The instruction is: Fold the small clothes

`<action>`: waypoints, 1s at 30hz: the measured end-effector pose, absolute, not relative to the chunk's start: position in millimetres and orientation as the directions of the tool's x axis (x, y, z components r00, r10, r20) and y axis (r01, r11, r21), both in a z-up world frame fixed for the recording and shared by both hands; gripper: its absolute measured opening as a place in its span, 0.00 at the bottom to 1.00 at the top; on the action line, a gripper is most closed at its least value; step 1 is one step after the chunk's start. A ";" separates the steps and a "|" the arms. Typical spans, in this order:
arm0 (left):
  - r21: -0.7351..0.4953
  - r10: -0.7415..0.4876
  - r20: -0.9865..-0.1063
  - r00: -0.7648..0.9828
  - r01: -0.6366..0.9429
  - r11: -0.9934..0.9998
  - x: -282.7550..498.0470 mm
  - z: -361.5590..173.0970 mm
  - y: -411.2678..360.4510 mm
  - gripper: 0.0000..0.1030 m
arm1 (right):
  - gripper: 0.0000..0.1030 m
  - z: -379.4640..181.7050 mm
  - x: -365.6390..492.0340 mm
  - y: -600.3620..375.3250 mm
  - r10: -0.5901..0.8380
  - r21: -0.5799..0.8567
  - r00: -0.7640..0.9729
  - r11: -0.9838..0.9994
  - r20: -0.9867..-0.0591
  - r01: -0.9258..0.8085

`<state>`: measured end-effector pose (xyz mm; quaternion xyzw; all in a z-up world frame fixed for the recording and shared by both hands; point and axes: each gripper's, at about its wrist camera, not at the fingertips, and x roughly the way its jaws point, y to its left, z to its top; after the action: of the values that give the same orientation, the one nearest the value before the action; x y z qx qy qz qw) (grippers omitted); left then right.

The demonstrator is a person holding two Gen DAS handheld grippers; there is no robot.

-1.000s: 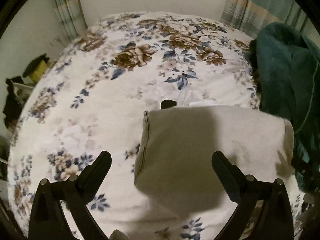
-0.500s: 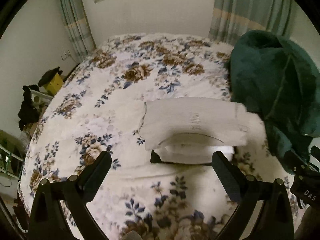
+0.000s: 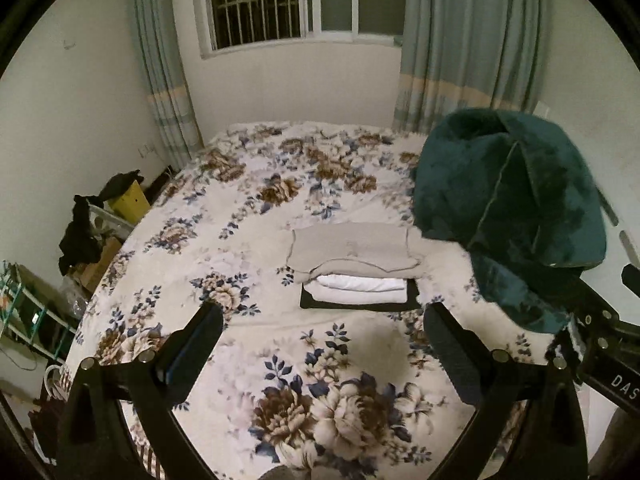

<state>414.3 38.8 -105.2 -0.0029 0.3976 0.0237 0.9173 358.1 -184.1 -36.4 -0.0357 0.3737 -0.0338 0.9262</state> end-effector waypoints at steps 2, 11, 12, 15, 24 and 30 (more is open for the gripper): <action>0.012 0.043 -0.711 0.702 -0.050 0.999 397.0 -87.5 38.5 1.00 | 1.00 -13.9 334.1 -186.8 -0.085 -0.089 0.741 0.995 -0.666 0.034; -0.009 0.044 -0.668 0.743 -0.067 0.998 328.0 -41.3 36.1 1.00 | 1.00 52.9 248.6 -194.0 -0.052 -0.068 0.804 0.998 -0.593 0.014; -0.010 0.047 -0.665 0.745 -0.071 0.997 322.5 -39.3 36.0 1.00 | 1.00 57.4 240.8 -194.7 -0.048 -0.064 0.807 0.998 -0.588 0.012; -0.014 0.049 -0.652 0.757 -0.076 0.997 307.0 -32.9 36.3 1.00 | 1.00 67.0 221.1 -196.3 -0.040 -0.059 0.817 0.998 -0.576 0.007; -0.008 0.062 -0.625 0.778 -0.086 0.996 276.9 -25.3 29.8 1.00 | 1.00 76.8 189.4 -200.1 -0.026 -0.074 0.832 0.997 -0.555 -0.018; -0.009 0.063 -0.621 0.781 -0.087 0.996 272.3 -24.9 28.6 1.00 | 1.00 77.5 185.7 -201.4 -0.012 -0.062 0.832 0.998 -0.555 -0.026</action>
<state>272.3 28.6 -24.9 -0.0187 0.3284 0.0397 0.9435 185.7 -201.4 77.5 -0.0333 0.2899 0.0037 0.9565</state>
